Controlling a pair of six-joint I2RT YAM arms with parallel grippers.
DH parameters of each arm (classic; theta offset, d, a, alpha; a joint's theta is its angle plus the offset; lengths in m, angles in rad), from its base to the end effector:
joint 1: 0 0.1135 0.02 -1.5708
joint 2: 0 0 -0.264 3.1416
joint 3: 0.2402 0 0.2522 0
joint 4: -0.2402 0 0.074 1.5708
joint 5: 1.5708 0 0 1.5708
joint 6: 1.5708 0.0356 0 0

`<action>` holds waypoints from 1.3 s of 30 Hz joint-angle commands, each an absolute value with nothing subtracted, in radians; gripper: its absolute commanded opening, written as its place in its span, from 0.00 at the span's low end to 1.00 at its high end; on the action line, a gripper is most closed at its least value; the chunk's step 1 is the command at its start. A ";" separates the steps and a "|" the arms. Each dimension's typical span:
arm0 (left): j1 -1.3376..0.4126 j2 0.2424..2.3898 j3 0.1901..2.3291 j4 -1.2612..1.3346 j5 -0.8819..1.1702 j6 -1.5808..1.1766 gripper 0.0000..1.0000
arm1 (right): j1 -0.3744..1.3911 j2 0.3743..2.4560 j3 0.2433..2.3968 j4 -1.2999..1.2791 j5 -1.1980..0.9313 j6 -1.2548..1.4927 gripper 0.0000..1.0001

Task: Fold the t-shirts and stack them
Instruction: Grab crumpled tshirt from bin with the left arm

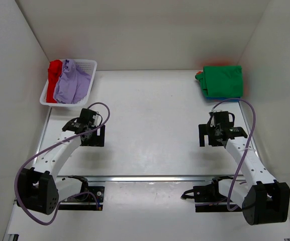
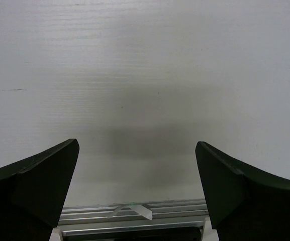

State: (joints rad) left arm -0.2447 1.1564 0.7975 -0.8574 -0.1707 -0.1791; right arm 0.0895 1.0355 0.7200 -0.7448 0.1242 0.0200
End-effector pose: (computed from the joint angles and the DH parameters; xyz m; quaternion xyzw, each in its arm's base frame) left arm 0.1974 -0.0431 0.2230 0.0171 0.9807 0.0451 0.1894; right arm 0.1899 0.0126 0.2262 -0.0179 0.9657 -0.0462 0.2549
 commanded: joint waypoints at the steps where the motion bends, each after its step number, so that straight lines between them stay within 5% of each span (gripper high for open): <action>1: -0.255 1.144 0.790 -0.859 -0.210 -0.167 0.99 | 0.077 1.025 0.715 -0.726 0.135 0.037 0.99; 10: -0.239 1.025 0.764 -0.830 -0.138 -0.121 0.99 | 0.081 1.022 0.712 -0.723 0.129 0.031 0.99; 11: -0.239 1.016 0.765 -0.830 -0.135 -0.120 0.92 | 0.080 1.017 0.710 -0.727 0.127 0.034 0.99; 12: -0.238 1.017 0.775 -0.831 -0.133 -0.120 0.57 | 0.081 1.017 0.706 -0.727 0.127 0.032 0.98; 15: -0.180 1.080 0.848 -0.859 -0.094 -0.120 0.11 | 0.090 1.022 0.715 -0.733 0.126 0.034 0.97; 17: -0.126 1.200 1.019 -0.874 -0.005 -0.144 0.00 | 0.106 1.041 0.722 -0.726 0.132 0.032 0.96; 18: -0.126 1.230 1.067 -0.874 0.000 -0.147 0.03 | 0.104 1.045 0.723 -0.727 0.124 0.031 0.96; 20: -0.123 1.348 1.245 -0.868 -0.020 -0.173 0.58 | 0.106 1.061 0.718 -0.727 0.121 0.026 0.95; 21: -0.101 1.377 1.343 -0.855 -0.021 -0.204 0.60 | 0.109 1.060 0.732 -0.729 0.121 0.028 0.96; 22: -0.078 1.444 1.386 -0.848 -0.023 -0.227 0.49 | 0.120 1.066 0.729 -0.729 0.126 0.025 0.95; 23: -0.060 1.510 1.467 -0.826 -0.020 -0.235 0.24 | 0.118 1.068 0.721 -0.733 0.126 0.026 0.95; 25: -0.009 1.615 1.589 -0.801 -0.046 -0.262 0.03 | 0.121 1.057 0.726 -0.724 0.126 0.032 0.94; 27: 0.044 1.736 1.780 -0.801 -0.054 -0.284 0.02 | 0.121 1.048 0.723 -0.719 0.129 0.023 0.94; 35: 0.158 2.126 2.187 -0.793 -0.138 -0.374 0.56 | 0.080 1.008 0.692 -0.680 0.090 0.017 0.94; 39: 0.219 2.181 2.166 -0.709 -0.149 -0.394 0.59 | 0.081 1.017 0.693 -0.677 0.084 0.014 0.94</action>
